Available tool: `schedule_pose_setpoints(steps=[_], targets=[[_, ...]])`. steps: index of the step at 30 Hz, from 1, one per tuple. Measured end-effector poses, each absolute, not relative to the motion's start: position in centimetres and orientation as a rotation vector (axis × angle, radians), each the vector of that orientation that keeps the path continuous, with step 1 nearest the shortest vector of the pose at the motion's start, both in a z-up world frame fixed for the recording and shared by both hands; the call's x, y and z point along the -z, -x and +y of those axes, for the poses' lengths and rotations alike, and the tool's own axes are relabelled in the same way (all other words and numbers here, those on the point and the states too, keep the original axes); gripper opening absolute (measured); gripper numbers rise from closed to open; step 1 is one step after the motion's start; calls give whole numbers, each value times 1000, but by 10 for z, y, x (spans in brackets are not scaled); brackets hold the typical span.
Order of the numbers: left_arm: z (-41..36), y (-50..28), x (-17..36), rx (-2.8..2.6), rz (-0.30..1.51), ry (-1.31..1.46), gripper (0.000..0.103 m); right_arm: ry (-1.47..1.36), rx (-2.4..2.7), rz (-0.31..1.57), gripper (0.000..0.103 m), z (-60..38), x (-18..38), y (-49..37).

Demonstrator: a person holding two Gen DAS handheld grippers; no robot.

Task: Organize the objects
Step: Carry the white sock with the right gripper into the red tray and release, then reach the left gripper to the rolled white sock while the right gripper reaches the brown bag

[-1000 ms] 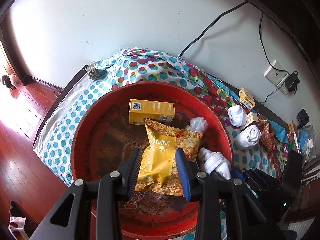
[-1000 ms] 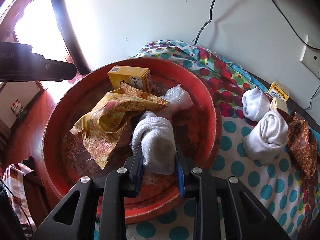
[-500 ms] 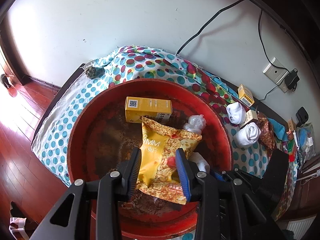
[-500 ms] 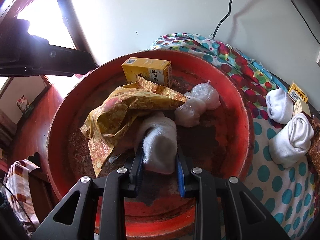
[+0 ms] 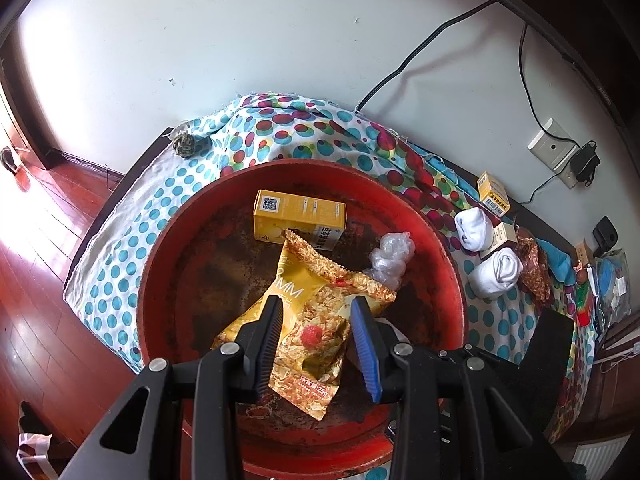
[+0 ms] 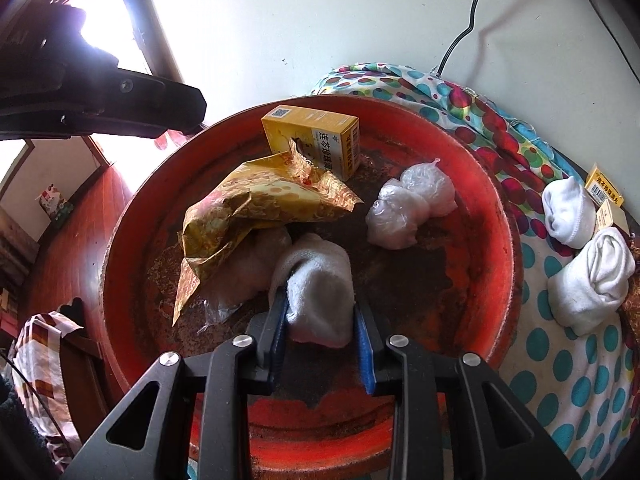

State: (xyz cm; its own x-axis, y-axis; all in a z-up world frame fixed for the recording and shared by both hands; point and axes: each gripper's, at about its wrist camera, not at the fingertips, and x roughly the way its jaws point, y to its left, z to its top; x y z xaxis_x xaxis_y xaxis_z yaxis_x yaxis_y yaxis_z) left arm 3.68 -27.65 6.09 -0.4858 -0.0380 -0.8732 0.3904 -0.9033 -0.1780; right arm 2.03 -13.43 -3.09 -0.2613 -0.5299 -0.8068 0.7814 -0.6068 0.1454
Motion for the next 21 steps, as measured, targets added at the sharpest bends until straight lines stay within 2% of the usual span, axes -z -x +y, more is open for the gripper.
schedule_pose_setpoints(steps=[2, 3, 10, 21], targets=[[-277, -37, -61, 2452, 527, -1428, 36, -1099, 1964, 360, 47, -131, 29, -22], [-277, -37, -61, 2450, 527, -1429, 36, -1093, 1969, 358, 48, -129, 29, -23], [-284, -42, -64, 2448, 537, -1410, 36, -1077, 1999, 319, 48, -101, 16, -24], [-275, -39, -66, 2465, 516, -1414, 36, -1099, 2216, 209, 49, 4, 3, 5]])
